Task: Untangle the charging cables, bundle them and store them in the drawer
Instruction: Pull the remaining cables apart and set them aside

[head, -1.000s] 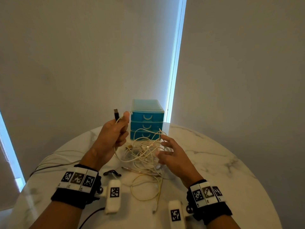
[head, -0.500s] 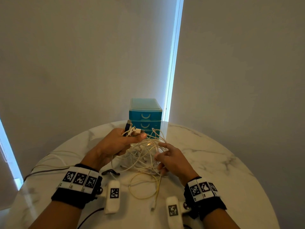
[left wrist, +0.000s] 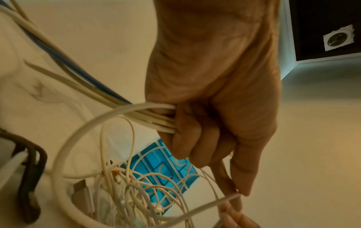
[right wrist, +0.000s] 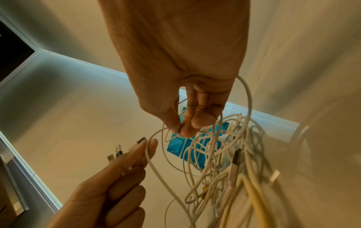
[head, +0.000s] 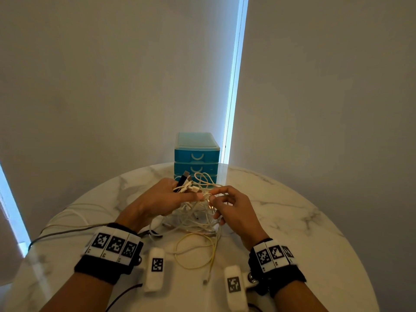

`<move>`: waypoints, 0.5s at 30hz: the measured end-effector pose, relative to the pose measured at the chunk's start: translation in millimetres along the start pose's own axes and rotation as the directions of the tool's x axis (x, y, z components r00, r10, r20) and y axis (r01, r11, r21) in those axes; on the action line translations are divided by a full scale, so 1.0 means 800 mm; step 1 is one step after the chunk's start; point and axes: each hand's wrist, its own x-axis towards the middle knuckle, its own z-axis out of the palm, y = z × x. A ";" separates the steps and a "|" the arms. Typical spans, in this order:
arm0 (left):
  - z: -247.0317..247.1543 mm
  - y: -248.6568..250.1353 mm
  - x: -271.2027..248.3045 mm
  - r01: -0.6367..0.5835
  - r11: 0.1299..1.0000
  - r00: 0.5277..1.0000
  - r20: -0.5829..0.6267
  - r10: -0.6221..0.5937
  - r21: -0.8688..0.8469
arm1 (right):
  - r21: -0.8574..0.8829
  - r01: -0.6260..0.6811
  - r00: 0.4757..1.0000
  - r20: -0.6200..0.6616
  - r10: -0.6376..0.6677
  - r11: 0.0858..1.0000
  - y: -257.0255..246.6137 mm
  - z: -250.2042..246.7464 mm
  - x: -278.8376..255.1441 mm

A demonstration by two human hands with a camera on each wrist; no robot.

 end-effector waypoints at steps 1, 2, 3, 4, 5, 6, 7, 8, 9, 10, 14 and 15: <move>-0.001 0.002 -0.001 -0.009 1.000 1.000 0.011 0.009 0.012 | 0.005 0.014 1.000 -0.011 -0.014 1.000 -0.001 0.000 0.000; -0.001 0.003 -0.002 -0.024 1.000 0.999 0.021 0.024 0.017 | 0.013 0.025 1.000 -0.017 -0.025 1.000 -0.001 0.000 0.001; -0.001 0.006 -0.006 -0.053 0.998 0.998 0.026 0.052 0.016 | 0.022 0.030 0.999 -0.014 -0.030 0.999 -0.002 0.001 0.001; 0.000 0.010 -0.008 -0.099 0.995 0.995 0.021 0.099 0.009 | 0.029 0.026 1.000 -0.008 -0.026 0.999 -0.003 0.001 0.001; 0.000 0.014 -0.011 -0.153 0.988 0.988 0.001 0.153 -0.011 | 0.033 0.012 1.000 -0.002 -0.012 0.999 -0.003 0.002 0.001; 0.000 0.016 -0.012 -0.200 0.979 0.979 -0.038 0.198 -0.050 | 0.033 -0.010 1.000 0.002 0.010 0.999 -0.002 0.001 0.001; -0.001 0.019 -0.015 -0.232 0.967 0.971 -0.083 0.224 -0.106 | 0.028 -0.038 0.999 0.006 0.038 0.999 -0.001 0.001 0.001; -0.004 0.020 -0.015 -0.259 0.949 0.963 -0.126 0.238 -0.179 | 0.017 -0.067 0.998 0.014 0.067 0.998 0.002 0.000 0.002; -0.008 0.019 -0.015 -0.287 0.926 0.953 -0.168 0.251 -0.247 | 0.003 -0.096 0.995 0.024 0.096 0.995 0.005 -0.001 0.002; -0.012 0.016 -0.013 -0.316 0.898 0.943 -0.204 0.262 -0.305 | -0.010 -0.123 0.992 0.033 0.123 0.992 0.008 -0.002 0.002; -0.022 0.012 -0.006 -0.432 0.732 0.895 -0.351 0.275 -0.527 | -0.029 -0.158 0.985 0.057 0.160 0.987 0.010 -0.004 0.000; -0.024 0.011 -0.006 -0.445 0.701 0.889 -0.373 0.267 -0.557 | -0.025 -0.153 0.986 0.061 0.154 0.988 0.008 -0.004 -0.001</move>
